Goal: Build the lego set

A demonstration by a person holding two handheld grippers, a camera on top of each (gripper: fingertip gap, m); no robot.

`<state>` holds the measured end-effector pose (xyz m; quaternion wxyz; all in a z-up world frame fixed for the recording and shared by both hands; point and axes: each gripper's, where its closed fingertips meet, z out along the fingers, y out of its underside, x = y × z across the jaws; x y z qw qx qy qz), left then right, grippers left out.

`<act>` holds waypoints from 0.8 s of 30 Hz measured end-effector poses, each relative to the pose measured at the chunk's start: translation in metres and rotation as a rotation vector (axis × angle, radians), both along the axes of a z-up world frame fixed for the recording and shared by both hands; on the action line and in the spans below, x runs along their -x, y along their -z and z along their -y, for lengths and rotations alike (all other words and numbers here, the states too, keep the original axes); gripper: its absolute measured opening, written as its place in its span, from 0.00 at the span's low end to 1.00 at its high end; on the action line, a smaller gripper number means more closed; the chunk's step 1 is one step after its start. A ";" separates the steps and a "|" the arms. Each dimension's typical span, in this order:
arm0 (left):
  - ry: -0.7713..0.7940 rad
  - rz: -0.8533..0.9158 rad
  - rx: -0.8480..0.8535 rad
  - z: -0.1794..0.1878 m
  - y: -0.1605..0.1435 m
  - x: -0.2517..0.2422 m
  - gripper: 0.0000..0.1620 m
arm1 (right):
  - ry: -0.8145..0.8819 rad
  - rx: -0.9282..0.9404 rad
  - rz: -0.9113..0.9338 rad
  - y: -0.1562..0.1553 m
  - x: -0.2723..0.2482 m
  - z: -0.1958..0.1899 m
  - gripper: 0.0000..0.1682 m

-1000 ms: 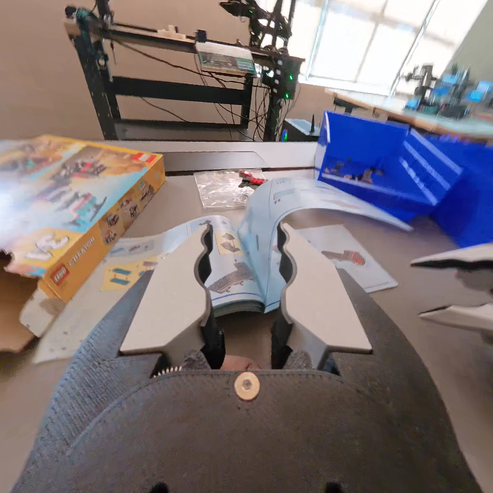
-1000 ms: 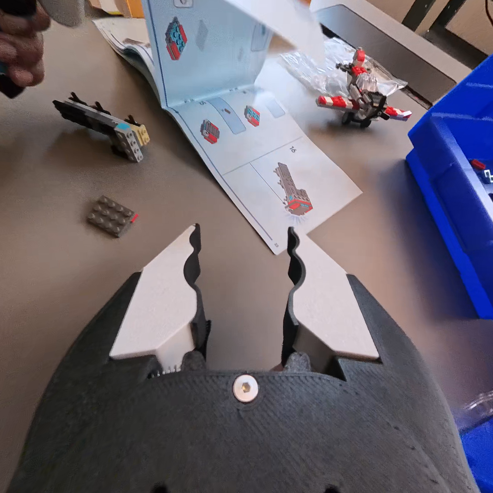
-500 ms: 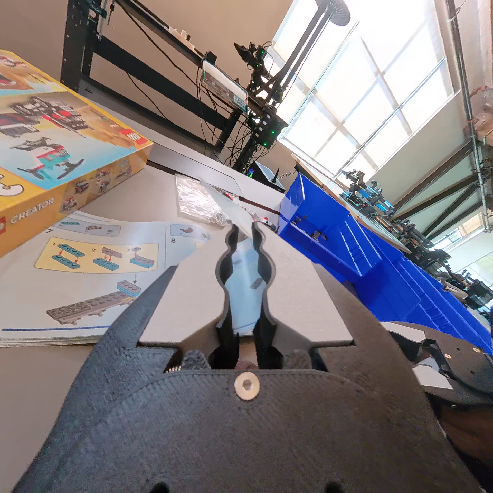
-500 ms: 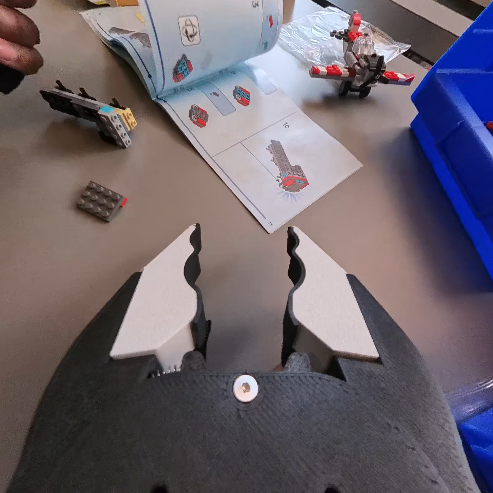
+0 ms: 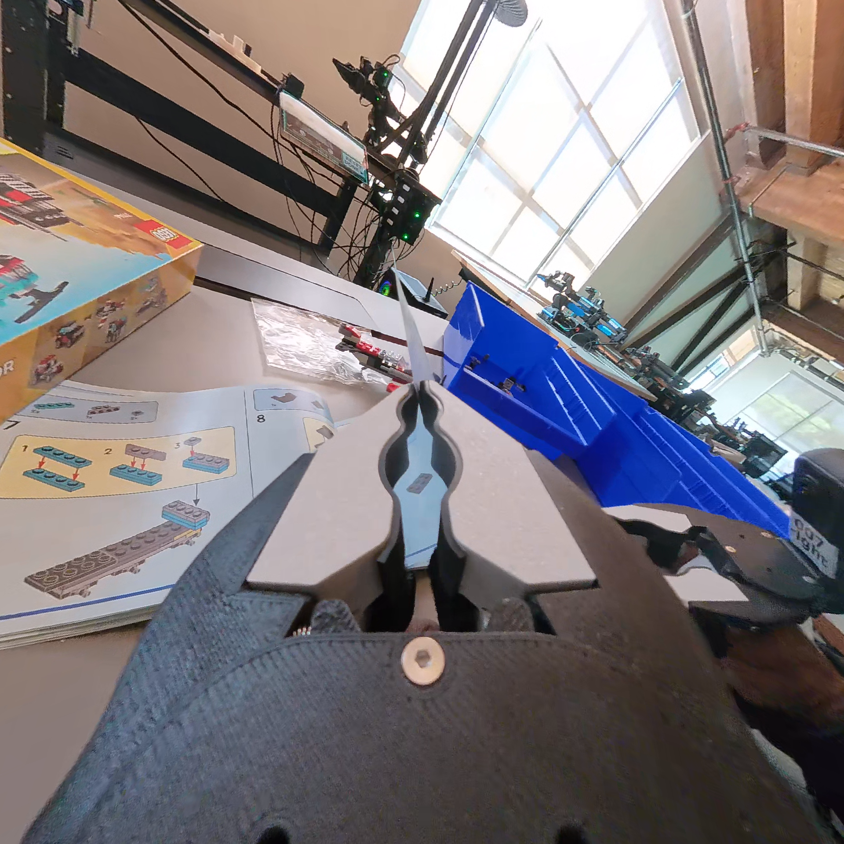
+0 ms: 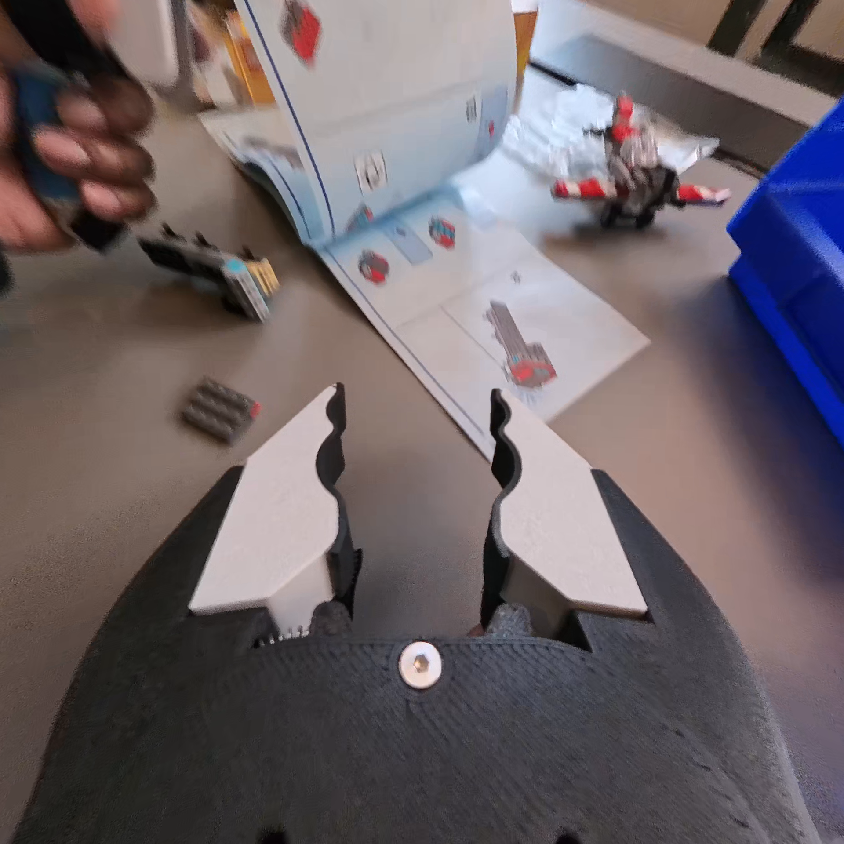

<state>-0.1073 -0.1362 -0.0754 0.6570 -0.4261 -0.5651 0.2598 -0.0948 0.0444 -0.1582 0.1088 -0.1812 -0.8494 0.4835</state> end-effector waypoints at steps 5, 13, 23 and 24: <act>0.014 -0.002 -0.034 0.004 0.000 0.001 0.00 | -0.067 0.085 -0.149 -0.029 0.005 0.059 0.38; 0.035 0.000 -0.113 0.018 0.004 0.000 0.01 | -0.176 0.167 -0.363 -0.049 -0.002 0.131 0.35; 0.068 0.004 -0.167 0.026 0.012 -0.001 0.01 | -0.210 0.090 -0.502 -0.040 0.003 0.146 0.29; 0.067 0.006 -0.172 0.027 0.013 -0.001 0.01 | -0.215 0.084 -0.523 -0.040 0.003 0.148 0.27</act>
